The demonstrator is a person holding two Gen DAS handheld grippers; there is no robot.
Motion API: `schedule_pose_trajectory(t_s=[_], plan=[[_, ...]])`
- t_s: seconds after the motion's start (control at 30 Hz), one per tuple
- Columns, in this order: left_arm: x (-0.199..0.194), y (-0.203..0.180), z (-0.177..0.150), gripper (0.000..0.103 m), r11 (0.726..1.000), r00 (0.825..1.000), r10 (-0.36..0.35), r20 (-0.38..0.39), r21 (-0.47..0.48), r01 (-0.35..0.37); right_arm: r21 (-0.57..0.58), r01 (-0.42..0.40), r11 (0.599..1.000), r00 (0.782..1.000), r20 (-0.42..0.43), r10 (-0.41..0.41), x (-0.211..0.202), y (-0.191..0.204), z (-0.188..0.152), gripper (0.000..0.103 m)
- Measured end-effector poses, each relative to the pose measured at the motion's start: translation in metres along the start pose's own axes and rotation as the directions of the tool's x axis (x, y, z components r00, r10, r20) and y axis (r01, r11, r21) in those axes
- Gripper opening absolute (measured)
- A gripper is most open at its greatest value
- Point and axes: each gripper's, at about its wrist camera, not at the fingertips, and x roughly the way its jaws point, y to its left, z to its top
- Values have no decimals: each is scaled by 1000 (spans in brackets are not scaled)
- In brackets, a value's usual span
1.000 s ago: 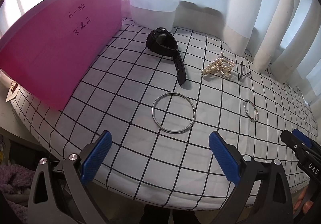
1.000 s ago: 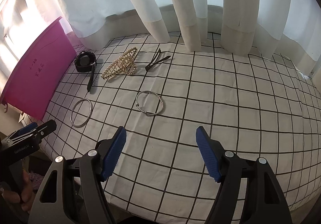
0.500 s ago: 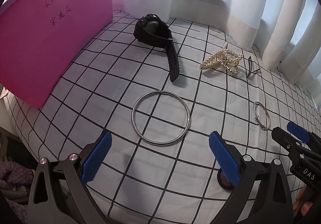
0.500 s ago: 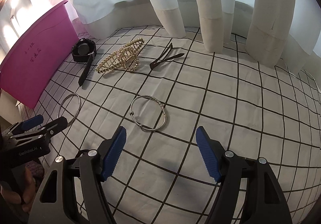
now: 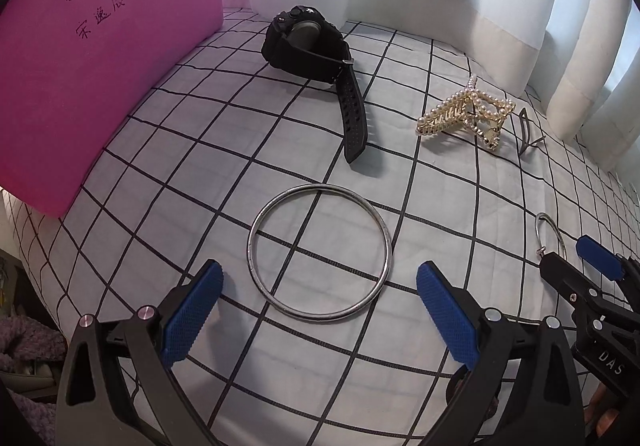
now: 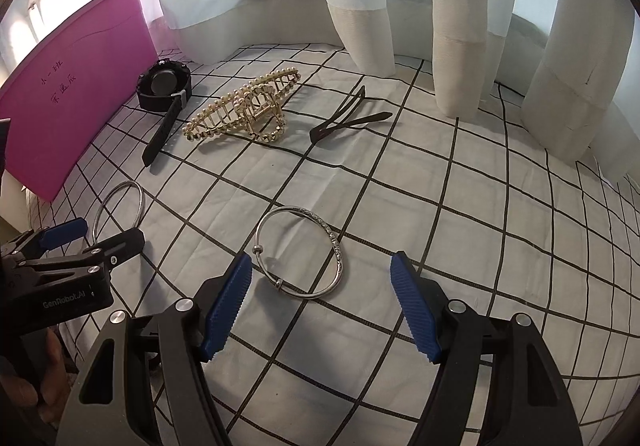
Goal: Organize jewelry
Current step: 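Grasp the plain silver ring with the left tool while the right tool grasps the studded silver bangle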
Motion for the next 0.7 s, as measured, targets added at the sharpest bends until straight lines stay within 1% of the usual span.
schedule_pose_trajectory(t_s=[0.2,0.27,0.43,0.5,0.6,0.7], plan=[[3,0,3,98,1000,1000,10,18,10,-10,-39,31,999,999,13,-31,4,4,3,69],[4,1,5,98,1000,1000,6,24,16,-6,-55,42,998,999,16,-41,6,5,3,70],[5,3,4,98,999,998,-8,55,37,6,-70,55,996,998,29,-53,9,6,4,79],[5,3,5,98,999,998,-10,67,42,8,-72,57,996,998,33,-54,10,6,4,81],[5,3,5,98,999,997,-10,81,40,7,-75,60,995,998,34,-58,9,6,4,81],[5,3,4,97,999,997,-8,76,37,5,-80,55,995,998,36,-52,7,6,3,80]])
